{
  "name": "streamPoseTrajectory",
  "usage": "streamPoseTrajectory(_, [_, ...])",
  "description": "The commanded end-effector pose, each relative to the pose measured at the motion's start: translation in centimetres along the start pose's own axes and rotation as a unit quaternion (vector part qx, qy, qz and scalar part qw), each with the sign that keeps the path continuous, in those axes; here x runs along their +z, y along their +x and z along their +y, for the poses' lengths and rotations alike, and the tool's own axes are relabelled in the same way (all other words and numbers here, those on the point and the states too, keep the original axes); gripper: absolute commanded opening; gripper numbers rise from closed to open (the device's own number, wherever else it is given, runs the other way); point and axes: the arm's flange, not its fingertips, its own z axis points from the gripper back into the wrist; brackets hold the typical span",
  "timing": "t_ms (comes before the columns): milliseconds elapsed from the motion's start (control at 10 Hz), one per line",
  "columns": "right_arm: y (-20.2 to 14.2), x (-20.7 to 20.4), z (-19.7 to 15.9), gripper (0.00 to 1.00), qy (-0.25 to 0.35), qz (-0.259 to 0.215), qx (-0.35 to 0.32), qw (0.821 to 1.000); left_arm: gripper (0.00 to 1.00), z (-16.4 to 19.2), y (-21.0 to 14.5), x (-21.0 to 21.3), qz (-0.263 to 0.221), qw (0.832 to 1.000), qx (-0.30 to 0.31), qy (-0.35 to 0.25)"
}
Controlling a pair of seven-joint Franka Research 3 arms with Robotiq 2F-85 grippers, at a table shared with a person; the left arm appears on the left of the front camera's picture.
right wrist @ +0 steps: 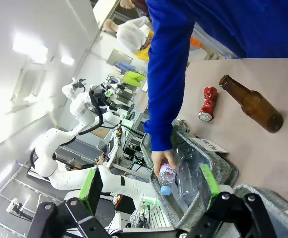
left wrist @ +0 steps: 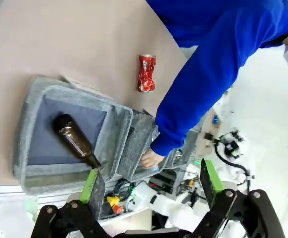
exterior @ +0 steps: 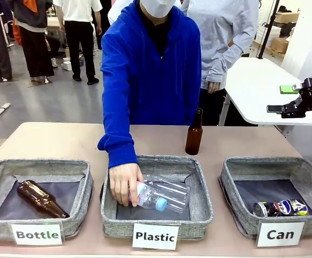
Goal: Sort the can waste into the basket.
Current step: Pick up the can waste from the table and place it in the right Fabric basket.
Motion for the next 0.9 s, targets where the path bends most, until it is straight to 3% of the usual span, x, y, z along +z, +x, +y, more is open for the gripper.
streamPoseTrajectory(0, [-0.3, 0.1, 0.3, 1.00, -0.001, 0.004, 0.008, 1.000, 1.00, -4.3, -0.5, -5.3, -0.022, 0.998, -0.015, 0.050])
streamPoseTrajectory(200, [-0.3, 0.1, 0.3, 1.00, -0.001, 0.004, 0.008, 1.000, 1.00, -8.5, -0.1, -12.5, -0.023, 0.993, -0.032, 0.116])
streamPoseTrajectory(300, [-0.3, 0.1, 0.3, 1.00, -0.001, 0.004, 0.008, 1.000, 1.00, -9.7, 0.4, -14.0, -0.018, 0.989, -0.035, 0.141])
streamPoseTrajectory(500, [-0.3, 0.1, 0.3, 1.00, -0.001, 0.004, 0.008, 1.000, 1.00, -9.1, 1.1, -11.4, 0.002, 0.994, -0.022, 0.110])
streamPoseTrajectory(800, [-0.3, 0.1, 0.3, 1.00, -0.001, 0.004, 0.008, 1.000, 1.00, -1.2, 0.4, -1.3, -0.043, 0.998, 0.033, 0.025])
